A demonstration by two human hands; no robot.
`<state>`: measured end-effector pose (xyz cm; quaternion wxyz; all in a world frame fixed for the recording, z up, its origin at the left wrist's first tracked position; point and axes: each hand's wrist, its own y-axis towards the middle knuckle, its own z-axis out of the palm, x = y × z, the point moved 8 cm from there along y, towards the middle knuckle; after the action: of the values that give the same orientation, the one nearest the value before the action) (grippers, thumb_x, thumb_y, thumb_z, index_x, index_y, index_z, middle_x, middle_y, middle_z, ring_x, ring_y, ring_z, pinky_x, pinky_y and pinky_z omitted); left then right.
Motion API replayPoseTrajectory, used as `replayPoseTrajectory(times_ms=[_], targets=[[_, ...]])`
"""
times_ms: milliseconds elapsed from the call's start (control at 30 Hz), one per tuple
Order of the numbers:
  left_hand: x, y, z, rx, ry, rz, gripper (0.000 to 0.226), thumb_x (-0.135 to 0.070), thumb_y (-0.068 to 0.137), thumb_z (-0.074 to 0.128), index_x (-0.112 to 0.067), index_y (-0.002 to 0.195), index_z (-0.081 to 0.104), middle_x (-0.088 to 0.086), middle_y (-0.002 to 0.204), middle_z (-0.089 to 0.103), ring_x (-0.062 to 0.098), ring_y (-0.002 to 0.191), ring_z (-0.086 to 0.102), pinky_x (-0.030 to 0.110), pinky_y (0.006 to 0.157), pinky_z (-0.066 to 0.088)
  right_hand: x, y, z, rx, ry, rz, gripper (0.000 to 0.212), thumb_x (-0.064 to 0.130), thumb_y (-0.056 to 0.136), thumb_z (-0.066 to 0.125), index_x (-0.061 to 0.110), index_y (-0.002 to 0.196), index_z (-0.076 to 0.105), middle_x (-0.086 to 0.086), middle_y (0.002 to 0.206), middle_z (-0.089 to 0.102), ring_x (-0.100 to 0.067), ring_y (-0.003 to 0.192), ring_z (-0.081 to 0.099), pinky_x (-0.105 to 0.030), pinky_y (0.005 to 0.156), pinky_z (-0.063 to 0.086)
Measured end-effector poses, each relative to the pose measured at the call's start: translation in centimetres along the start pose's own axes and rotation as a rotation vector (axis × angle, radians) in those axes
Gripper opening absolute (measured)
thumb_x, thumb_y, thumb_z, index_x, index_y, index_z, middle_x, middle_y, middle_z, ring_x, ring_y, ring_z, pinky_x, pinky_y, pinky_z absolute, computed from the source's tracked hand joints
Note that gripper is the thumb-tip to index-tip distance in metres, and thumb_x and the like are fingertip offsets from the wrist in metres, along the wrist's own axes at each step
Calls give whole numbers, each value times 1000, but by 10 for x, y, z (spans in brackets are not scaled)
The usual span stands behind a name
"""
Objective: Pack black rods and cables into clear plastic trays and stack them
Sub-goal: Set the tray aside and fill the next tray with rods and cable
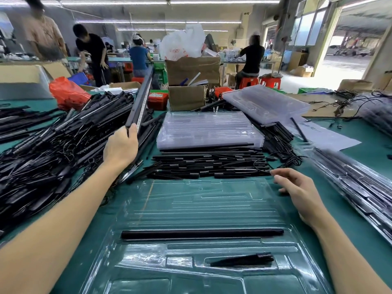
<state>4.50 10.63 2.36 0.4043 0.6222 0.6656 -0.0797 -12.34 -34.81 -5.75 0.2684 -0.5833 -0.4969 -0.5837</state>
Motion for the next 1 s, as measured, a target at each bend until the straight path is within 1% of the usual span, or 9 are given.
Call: replayPoseTrajectory(times_ms=[100, 267, 433, 567, 667, 733, 800, 867, 1000], targets=[[-22, -13, -21, -101, -107, 148, 45, -49, 105, 33, -17, 78, 50, 6, 77, 59, 27, 70, 55, 36, 58, 37, -1, 0, -1, -5, 11, 5, 14, 5, 94, 63, 13, 100, 73, -3, 92, 72, -2, 75, 63, -14, 62, 51], [-50, -38, -47, -252, -275, 294, 40, -40, 105, 36, -15, 79, 54, 5, 110, 44, 24, 109, 38, 26, 94, 28, 0, 0, -3, -26, 32, 7, 15, 4, 94, 63, 15, 97, 73, -6, 96, 73, -10, 81, 64, -15, 61, 52], [-67, -51, -64, -291, -587, 290, 23, -40, 106, 34, -39, 85, 41, 21, 103, 49, 52, 102, 49, 67, 94, 41, 1, -1, -3, -13, 31, 7, 16, 4, 94, 62, 14, 98, 73, -7, 99, 73, -4, 78, 65, -16, 61, 51], [-73, -39, -88, -339, -623, 331, 16, -36, 107, 34, -37, 92, 41, 28, 106, 49, 46, 100, 53, 59, 95, 44, 1, -1, -4, -17, 32, 3, 16, 4, 94, 62, 14, 98, 73, -8, 99, 73, -10, 82, 65, -15, 60, 51], [-77, -31, -105, -340, -667, 411, 21, -35, 106, 33, -18, 103, 45, 21, 100, 50, 10, 81, 55, 34, 78, 51, 2, 0, -4, -22, 51, -1, 17, 3, 94, 61, 15, 97, 73, -9, 99, 72, -18, 86, 64, -14, 60, 51], [-83, -31, -116, -338, -686, 489, 16, -32, 107, 32, -19, 104, 40, 17, 96, 51, -1, 74, 57, 23, 72, 55, 4, 0, -3, -21, 55, 2, 17, 2, 94, 61, 15, 96, 72, -9, 98, 72, -19, 86, 63, -14, 60, 51], [-89, -34, -128, -323, -741, 531, 17, -30, 108, 29, -21, 101, 42, 9, 89, 57, 2, 72, 66, 22, 60, 58, 5, 0, -2, -16, 59, 6, 18, 2, 94, 60, 15, 96, 72, -7, 97, 71, -19, 85, 63, -14, 59, 51], [-97, -35, -134, -243, -848, 521, 40, -33, 109, 25, -6, 102, 53, 0, 78, 65, 12, 62, 69, 28, 46, 56, 6, -1, -2, -19, 60, 6, 18, 1, 94, 60, 15, 96, 72, -7, 96, 71, -19, 84, 63, -14, 59, 50], [-117, -41, -127, -19, -938, 492, 54, -36, 110, 19, 10, 107, 47, 1, 76, 72, 15, 36, 51, 21, 29, 30, 4, -1, -4, -19, 52, 14, 18, 2, 94, 60, 15, 96, 72, -7, 95, 71, -19, 84, 63, -14, 59, 50]])
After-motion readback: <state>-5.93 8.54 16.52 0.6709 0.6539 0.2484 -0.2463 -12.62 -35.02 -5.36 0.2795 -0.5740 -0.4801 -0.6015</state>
